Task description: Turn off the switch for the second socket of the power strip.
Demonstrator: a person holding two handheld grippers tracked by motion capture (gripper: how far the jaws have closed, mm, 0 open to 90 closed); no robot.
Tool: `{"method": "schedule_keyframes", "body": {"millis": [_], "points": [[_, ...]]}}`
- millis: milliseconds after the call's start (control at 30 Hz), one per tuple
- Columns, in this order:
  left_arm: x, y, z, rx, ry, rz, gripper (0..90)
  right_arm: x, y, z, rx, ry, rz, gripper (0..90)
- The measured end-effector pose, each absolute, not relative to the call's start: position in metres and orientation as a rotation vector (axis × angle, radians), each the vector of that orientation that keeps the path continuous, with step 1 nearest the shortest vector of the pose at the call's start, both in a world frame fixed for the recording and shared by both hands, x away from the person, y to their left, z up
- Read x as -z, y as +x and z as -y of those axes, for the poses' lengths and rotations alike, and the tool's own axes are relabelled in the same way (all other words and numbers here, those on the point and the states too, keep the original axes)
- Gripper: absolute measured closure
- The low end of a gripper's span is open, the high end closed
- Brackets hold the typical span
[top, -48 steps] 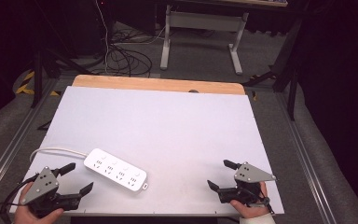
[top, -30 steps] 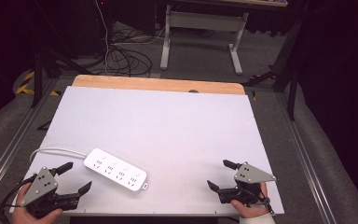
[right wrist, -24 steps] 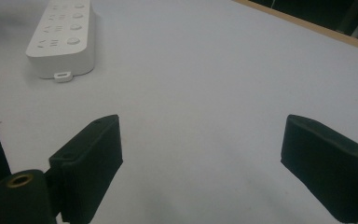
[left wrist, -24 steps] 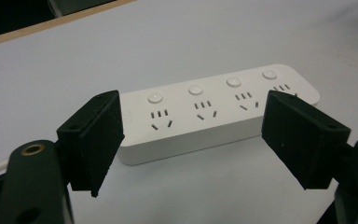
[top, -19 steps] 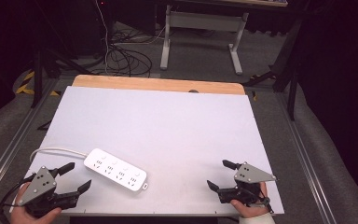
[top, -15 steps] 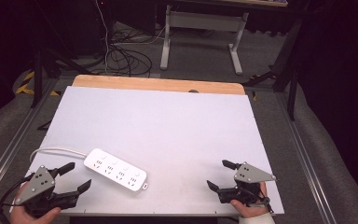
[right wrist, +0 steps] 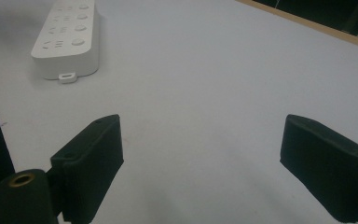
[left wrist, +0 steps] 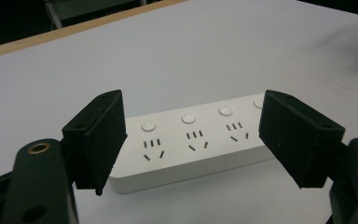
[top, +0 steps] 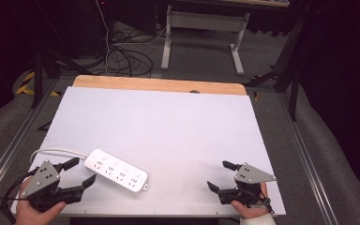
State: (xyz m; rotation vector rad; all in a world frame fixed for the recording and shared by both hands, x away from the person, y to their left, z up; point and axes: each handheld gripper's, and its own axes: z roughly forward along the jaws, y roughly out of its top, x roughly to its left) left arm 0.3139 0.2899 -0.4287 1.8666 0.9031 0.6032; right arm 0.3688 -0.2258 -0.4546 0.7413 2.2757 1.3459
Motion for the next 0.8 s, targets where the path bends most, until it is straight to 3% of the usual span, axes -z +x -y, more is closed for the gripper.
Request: {"method": "schedule_keyframes", "body": {"millis": [800], "points": [[0.42, 0.35, -0.255, -0.544, 1.917, -0.849, 26.9, 0.456, 0.37, 0.227, -1.35, 0.741, -2.284, 14.0]]}}
